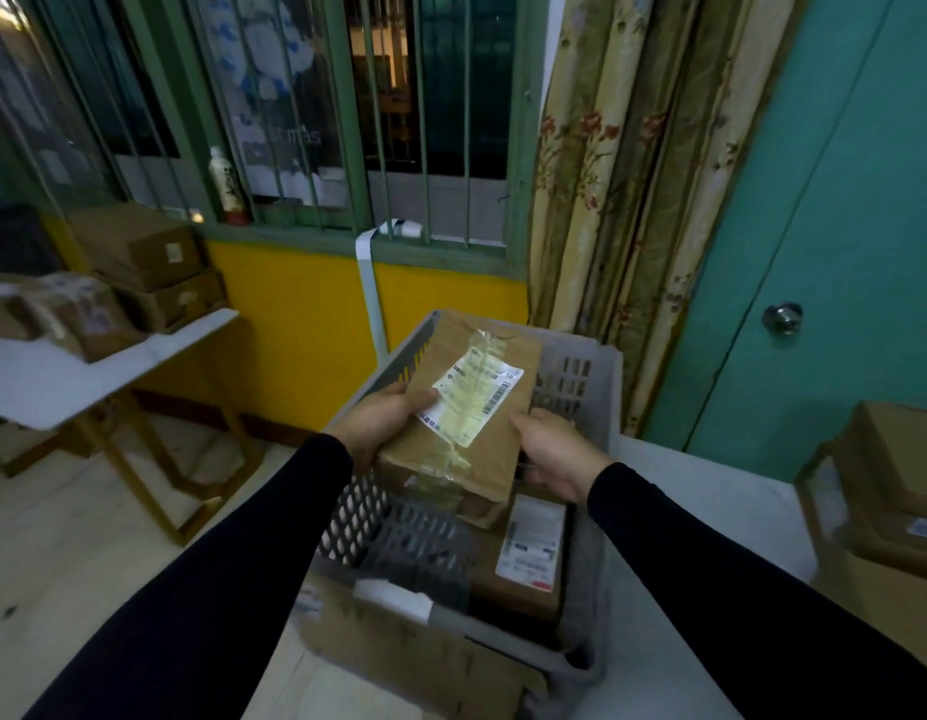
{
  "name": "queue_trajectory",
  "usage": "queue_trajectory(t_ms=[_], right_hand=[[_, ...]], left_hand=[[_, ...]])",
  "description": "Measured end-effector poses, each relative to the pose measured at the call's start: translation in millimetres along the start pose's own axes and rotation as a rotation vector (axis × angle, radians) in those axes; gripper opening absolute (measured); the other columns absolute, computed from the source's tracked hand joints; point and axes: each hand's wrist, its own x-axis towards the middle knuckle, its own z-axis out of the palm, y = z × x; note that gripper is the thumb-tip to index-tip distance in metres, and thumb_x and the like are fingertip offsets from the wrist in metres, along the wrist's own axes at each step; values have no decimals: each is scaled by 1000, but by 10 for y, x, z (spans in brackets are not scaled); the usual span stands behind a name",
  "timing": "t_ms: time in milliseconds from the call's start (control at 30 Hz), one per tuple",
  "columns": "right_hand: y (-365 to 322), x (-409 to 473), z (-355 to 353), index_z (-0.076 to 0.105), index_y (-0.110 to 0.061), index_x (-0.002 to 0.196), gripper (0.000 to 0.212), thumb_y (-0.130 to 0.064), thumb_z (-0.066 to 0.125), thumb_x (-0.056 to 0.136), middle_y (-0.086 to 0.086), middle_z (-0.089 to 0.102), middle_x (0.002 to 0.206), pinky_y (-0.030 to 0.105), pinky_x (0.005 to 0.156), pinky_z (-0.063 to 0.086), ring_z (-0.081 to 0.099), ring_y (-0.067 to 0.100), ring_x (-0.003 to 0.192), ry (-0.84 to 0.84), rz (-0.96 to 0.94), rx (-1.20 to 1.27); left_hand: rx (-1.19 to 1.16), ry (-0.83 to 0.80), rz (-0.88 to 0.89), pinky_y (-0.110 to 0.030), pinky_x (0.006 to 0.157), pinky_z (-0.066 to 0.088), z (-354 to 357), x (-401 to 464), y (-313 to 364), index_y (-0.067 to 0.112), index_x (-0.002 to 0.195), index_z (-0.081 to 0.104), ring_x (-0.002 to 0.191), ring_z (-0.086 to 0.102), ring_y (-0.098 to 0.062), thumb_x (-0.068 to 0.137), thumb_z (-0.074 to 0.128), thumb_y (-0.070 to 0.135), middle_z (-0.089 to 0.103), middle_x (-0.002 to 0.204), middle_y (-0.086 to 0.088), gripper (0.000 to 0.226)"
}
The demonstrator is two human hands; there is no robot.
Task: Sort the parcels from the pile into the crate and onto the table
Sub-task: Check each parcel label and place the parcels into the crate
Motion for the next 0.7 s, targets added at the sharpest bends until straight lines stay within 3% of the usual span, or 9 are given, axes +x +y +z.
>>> queue_trajectory(t_ms=[67, 133, 267, 400, 433, 500, 567, 633, 700], right_hand=[[72, 113, 103, 48, -15, 144, 39, -30, 45, 108, 3, 67, 121, 49, 103, 51, 65, 25, 110, -19, 62, -16], [151, 239, 199, 48, -14, 144, 39, -25, 48, 106, 8, 65, 129, 48, 102, 52, 62, 29, 118, -35, 131, -69], [250, 376, 342, 38, -12, 152, 47, -14, 47, 106, 13, 54, 143, 36, 80, 55, 55, 33, 127, -68, 245, -164], [446, 466, 432, 42, -5, 147, 40, -11, 45, 108, 17, 48, 147, 41, 97, 51, 52, 36, 131, -97, 346, -231], [512, 494, 460, 45, -3, 145, 38, -10, 44, 108, 17, 51, 143, 38, 94, 53, 55, 36, 127, -116, 375, -240], [614, 512, 506, 47, -2, 145, 38, -8, 45, 107, 18, 54, 137, 28, 69, 60, 63, 32, 110, -153, 407, -263], [705, 557, 539, 46, -4, 146, 40, -7, 48, 106, 21, 50, 144, 27, 50, 58, 64, 29, 94, -178, 421, -292], [779, 616, 547, 43, -2, 148, 42, -5, 46, 106, 24, 44, 151, 27, 46, 57, 59, 26, 80, -173, 438, -303], [813, 624, 572, 44, 0, 145, 39, -6, 44, 107, 23, 43, 153, 28, 58, 59, 57, 26, 78, -167, 478, -289]], left_hand=[[62, -22, -33, -35, 73, 57, -104, 47, -75, 16, 124, 60, 91, 72, -24, 103, 57, 27, 74, 105, -5, 24], [120, -27, -70, -35, 73, 55, -183, 132, -160, 17, 126, 58, 94, 70, -24, 104, 56, 26, 71, 109, -5, 24], [330, 17, -158, -45, 96, 52, -237, 332, -362, 9, 112, 61, 105, 64, -32, 99, 55, 15, 68, 117, -15, 15], [555, 63, -179, -34, 90, 41, -247, 450, -572, 12, 100, 57, 100, 50, -25, 102, 47, 6, 59, 111, -20, 12], [625, 54, -183, -31, 86, 37, -254, 467, -613, 18, 86, 49, 96, 47, -25, 103, 45, 5, 54, 98, -17, 22], [804, -27, -208, -30, 78, 31, -246, 435, -648, 23, 70, 27, 71, 37, -20, 105, 39, 6, 38, 76, -15, 41], [864, -64, -249, -39, 68, 35, -266, 505, -730, 20, 68, 28, 60, 25, -17, 105, 37, 8, 33, 69, -14, 40], [906, -76, -270, -41, 69, 39, -290, 576, -800, 15, 70, 38, 63, 35, -20, 102, 43, 13, 40, 69, -9, 32], [901, -113, -310, -36, 65, 35, -279, 605, -854, 16, 74, 43, 67, 40, -21, 100, 47, 15, 43, 72, -6, 26]])
